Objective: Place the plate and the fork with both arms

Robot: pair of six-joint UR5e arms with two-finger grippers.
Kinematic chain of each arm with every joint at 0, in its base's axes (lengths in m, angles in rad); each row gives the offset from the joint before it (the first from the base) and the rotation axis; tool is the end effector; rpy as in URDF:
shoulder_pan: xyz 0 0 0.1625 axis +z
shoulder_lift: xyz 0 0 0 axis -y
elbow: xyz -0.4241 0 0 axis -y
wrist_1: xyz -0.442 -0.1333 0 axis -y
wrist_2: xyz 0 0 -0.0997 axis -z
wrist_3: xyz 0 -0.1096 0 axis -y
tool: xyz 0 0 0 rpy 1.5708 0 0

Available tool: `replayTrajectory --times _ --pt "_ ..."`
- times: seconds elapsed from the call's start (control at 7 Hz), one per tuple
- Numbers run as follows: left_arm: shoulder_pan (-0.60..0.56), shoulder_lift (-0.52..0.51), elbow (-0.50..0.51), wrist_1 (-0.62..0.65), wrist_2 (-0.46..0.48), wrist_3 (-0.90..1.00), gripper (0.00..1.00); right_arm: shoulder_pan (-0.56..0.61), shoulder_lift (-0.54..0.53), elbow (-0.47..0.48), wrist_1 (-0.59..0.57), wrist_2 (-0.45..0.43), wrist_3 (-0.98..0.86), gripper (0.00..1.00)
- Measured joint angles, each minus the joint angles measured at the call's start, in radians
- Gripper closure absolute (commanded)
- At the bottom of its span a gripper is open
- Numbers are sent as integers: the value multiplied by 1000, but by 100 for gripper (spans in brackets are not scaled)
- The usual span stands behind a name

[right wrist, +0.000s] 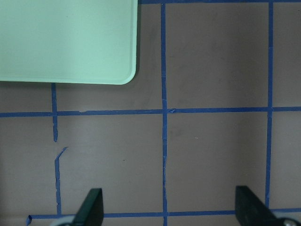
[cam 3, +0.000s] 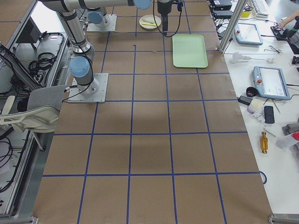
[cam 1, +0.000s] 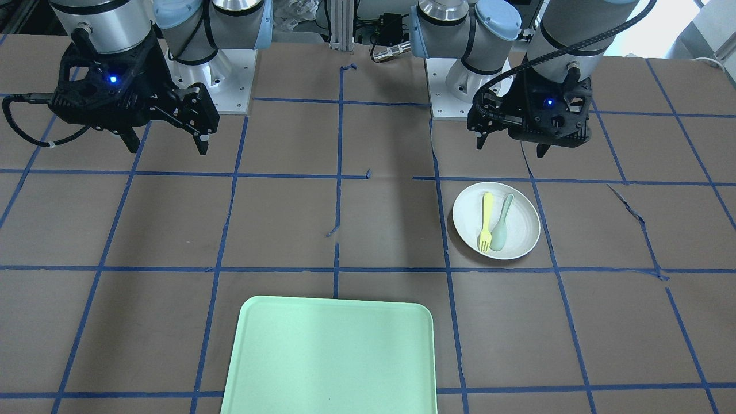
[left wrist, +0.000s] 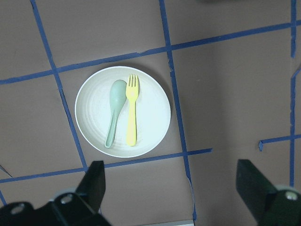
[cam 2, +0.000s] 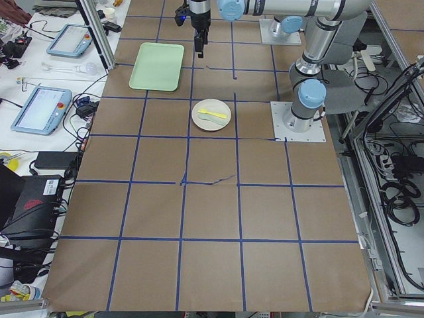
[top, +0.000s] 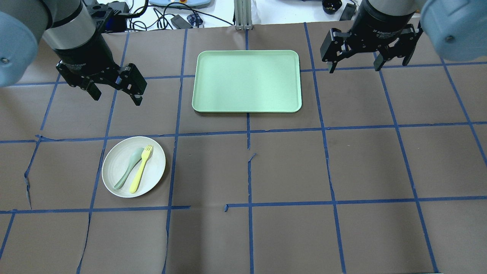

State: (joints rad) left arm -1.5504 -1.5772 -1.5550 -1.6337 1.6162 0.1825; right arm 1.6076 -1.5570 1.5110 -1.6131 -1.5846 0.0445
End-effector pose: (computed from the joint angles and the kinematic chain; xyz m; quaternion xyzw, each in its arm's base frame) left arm -0.1173 -0.5409 0.4761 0.0815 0.9961 0.0289 0.0199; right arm 0.1522 -0.5511 0.5065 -0.0041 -0.9990 0.0444 0.0051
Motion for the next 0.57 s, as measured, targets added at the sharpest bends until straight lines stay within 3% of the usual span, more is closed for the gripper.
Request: replayTrajectory --times 0.57 --pt "-1 -2 -5 8 -31 -63 0 0 0 0 0 0 0 0"
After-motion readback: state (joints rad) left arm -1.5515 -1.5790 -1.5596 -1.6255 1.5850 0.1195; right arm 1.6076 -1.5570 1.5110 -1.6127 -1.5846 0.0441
